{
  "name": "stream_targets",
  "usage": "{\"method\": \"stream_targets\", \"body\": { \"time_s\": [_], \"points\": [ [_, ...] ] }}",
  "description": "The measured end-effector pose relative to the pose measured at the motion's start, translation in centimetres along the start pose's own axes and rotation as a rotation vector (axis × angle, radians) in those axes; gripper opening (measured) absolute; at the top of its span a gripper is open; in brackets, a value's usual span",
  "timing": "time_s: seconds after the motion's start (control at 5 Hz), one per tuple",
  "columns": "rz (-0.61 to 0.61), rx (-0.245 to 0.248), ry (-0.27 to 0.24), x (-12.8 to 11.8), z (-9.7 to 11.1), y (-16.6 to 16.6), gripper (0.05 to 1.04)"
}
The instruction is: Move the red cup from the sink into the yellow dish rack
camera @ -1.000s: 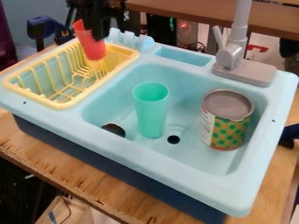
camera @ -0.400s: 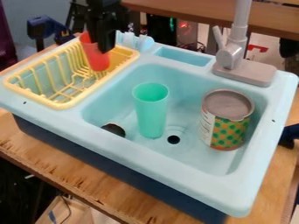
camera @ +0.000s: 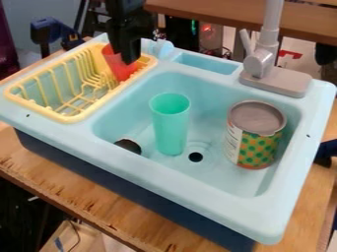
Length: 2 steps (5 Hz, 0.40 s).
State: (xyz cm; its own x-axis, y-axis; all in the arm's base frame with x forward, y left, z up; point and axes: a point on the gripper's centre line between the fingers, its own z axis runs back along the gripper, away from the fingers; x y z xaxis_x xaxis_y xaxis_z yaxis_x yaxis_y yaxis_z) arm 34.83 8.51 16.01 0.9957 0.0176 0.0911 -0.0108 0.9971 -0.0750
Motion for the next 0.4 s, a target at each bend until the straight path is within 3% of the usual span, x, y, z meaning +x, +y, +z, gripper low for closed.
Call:
{"method": "stream_targets", "body": {
  "time_s": [0.2, 0.4],
  "points": [
    [0.016, 0.001, 0.032, -0.14, -0.77, 0.13, 0.108],
    [0.014, 0.006, 0.075, -0.56, -1.35, 0.34, 0.291]
  ]
}}
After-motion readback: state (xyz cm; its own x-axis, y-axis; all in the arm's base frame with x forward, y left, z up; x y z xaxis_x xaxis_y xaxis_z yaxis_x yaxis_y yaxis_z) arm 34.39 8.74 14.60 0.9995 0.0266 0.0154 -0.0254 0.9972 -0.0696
